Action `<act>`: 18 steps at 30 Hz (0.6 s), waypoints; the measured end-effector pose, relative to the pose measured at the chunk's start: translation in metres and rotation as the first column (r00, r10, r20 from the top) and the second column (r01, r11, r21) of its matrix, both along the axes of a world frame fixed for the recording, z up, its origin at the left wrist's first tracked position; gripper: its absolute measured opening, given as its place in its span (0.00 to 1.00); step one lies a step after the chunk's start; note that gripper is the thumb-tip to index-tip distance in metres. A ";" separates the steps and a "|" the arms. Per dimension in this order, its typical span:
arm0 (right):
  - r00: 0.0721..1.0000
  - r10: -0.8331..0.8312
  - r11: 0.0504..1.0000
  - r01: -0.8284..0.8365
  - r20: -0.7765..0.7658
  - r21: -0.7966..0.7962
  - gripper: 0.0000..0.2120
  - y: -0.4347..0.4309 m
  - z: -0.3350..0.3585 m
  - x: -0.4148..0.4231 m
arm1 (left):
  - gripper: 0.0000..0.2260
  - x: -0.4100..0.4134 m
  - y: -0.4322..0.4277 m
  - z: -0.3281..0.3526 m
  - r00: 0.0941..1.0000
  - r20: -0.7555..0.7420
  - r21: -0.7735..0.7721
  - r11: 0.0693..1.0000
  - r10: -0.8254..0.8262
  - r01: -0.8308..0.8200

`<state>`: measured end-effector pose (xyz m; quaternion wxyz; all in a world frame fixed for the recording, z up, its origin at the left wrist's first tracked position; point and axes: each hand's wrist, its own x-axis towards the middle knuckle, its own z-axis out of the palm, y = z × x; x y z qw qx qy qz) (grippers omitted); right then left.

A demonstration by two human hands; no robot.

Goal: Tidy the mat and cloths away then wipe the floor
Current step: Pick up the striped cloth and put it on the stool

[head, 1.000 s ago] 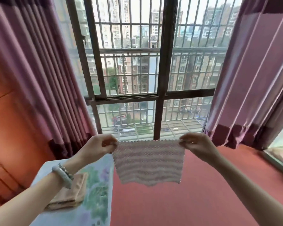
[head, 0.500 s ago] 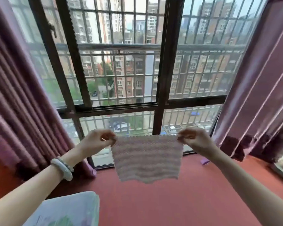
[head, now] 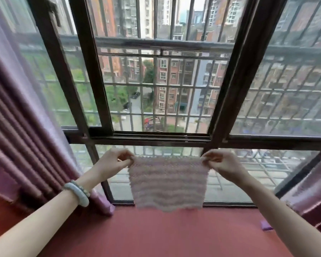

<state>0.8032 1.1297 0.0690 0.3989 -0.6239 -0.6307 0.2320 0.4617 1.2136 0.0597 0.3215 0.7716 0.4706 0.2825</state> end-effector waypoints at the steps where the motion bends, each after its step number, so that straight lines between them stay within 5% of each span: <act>1: 1.000 0.012 1.000 -0.012 0.001 -0.013 0.15 0.021 -0.005 0.006 | 0.09 0.006 0.017 -0.003 1.000 -0.019 -0.016 1.000 0.003 -0.003; 4: 0.997 0.060 0.996 -0.057 0.037 -0.069 0.13 0.080 -0.019 0.016 | 0.02 0.019 0.066 -0.017 0.999 -0.039 -0.080 0.997 0.014 -0.017; 18: 0.993 0.058 0.956 -0.027 0.101 -0.292 0.09 0.299 -0.083 0.043 | 0.05 0.048 0.287 -0.079 0.997 -0.056 -0.249 0.966 0.051 -0.064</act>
